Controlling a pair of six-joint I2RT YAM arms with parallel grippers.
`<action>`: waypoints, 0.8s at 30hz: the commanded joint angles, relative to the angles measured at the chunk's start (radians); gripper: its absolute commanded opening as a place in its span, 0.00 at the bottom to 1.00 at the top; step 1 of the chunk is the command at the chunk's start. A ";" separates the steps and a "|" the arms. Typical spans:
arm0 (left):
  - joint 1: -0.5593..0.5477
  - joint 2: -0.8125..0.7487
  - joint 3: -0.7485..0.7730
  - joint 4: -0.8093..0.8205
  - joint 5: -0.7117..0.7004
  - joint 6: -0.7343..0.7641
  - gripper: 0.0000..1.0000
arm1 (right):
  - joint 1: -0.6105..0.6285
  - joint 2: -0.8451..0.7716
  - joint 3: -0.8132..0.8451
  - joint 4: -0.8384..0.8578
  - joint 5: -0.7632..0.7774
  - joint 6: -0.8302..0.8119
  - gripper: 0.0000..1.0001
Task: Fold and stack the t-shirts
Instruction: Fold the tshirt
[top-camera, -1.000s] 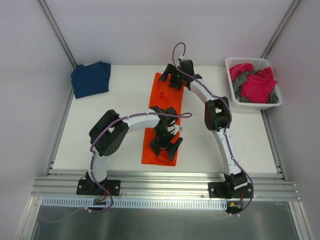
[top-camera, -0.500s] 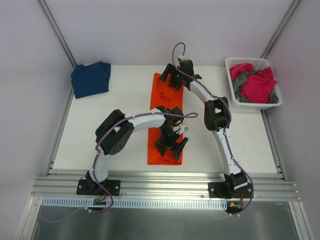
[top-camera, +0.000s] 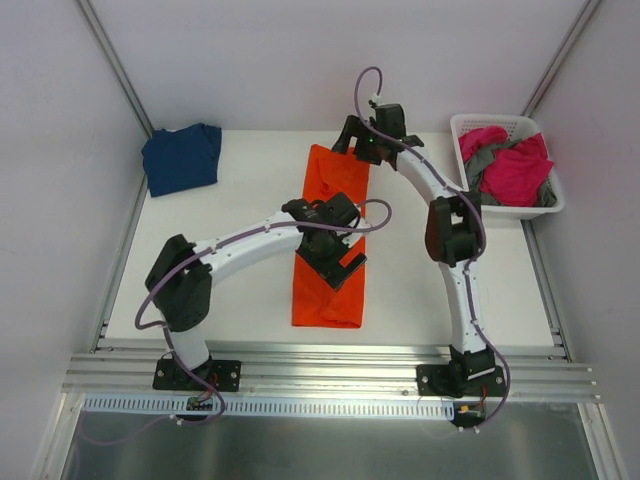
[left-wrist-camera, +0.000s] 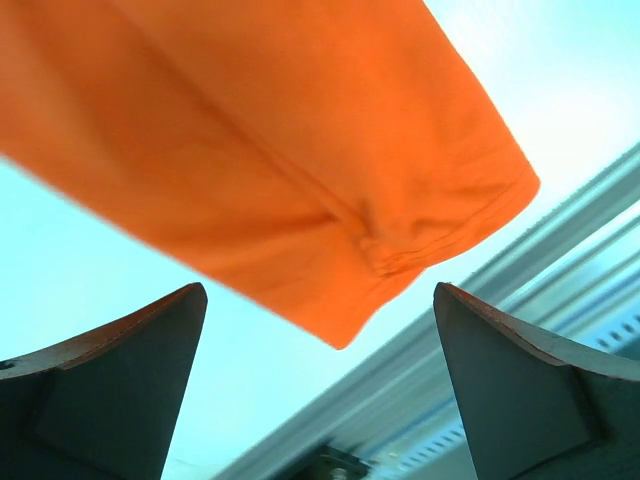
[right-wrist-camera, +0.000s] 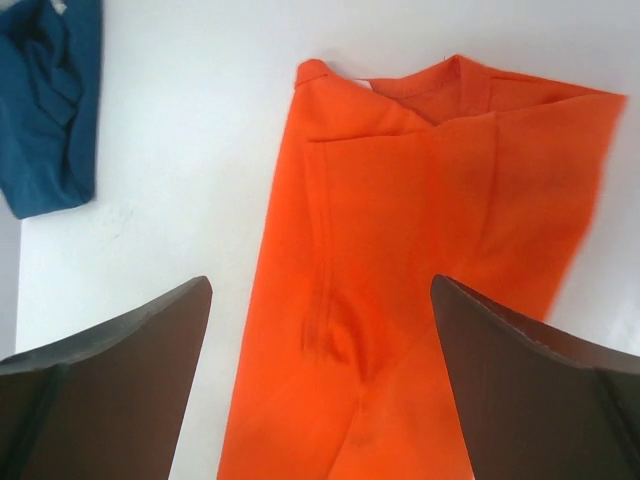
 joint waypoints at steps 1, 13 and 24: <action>0.010 -0.114 0.021 -0.012 -0.195 0.099 0.99 | -0.019 -0.277 -0.066 -0.072 0.010 -0.068 0.97; 0.458 -0.267 -0.107 -0.021 0.102 0.038 0.59 | 0.081 -0.937 -1.001 -0.286 -0.030 -0.132 0.97; 0.474 -0.286 -0.347 -0.007 0.360 -0.041 0.46 | 0.194 -1.175 -1.384 -0.307 0.030 -0.092 0.81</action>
